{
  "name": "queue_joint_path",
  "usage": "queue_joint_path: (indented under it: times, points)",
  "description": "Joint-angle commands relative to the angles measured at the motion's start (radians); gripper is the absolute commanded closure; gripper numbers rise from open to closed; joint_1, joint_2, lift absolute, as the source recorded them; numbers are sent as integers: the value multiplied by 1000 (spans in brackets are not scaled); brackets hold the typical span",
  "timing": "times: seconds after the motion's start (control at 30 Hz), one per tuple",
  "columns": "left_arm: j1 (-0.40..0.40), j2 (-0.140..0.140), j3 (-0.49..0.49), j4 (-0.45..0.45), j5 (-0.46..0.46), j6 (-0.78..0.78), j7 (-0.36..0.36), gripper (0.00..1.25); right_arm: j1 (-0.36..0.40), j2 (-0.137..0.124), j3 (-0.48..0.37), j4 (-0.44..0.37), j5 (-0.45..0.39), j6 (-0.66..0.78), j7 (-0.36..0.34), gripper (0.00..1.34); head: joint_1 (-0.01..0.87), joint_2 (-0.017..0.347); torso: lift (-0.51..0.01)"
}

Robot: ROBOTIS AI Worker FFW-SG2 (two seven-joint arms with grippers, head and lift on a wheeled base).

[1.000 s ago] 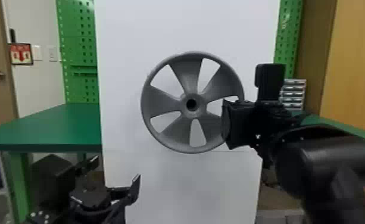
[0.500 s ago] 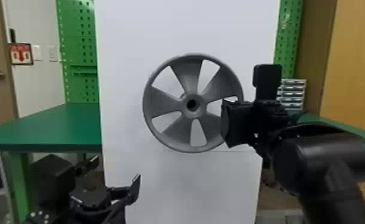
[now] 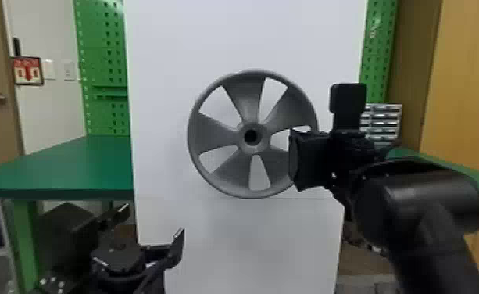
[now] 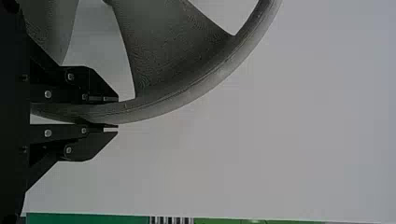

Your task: Hold the wheel and insert it

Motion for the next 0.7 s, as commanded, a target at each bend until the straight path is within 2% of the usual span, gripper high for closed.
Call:
queue_joint_path:
  times: [0.0, 0.67]
  points:
    - [-3, 1, -1, 2, 2, -2, 1, 101, -8, 1, 5, 13, -1, -6, 0, 1217, 210, 9, -442]
    - [-6, 1, -3, 8, 5, -12, -1, 101, -30, 1, 10, 76, 3, -25, 0, 1217, 210, 9, -442]
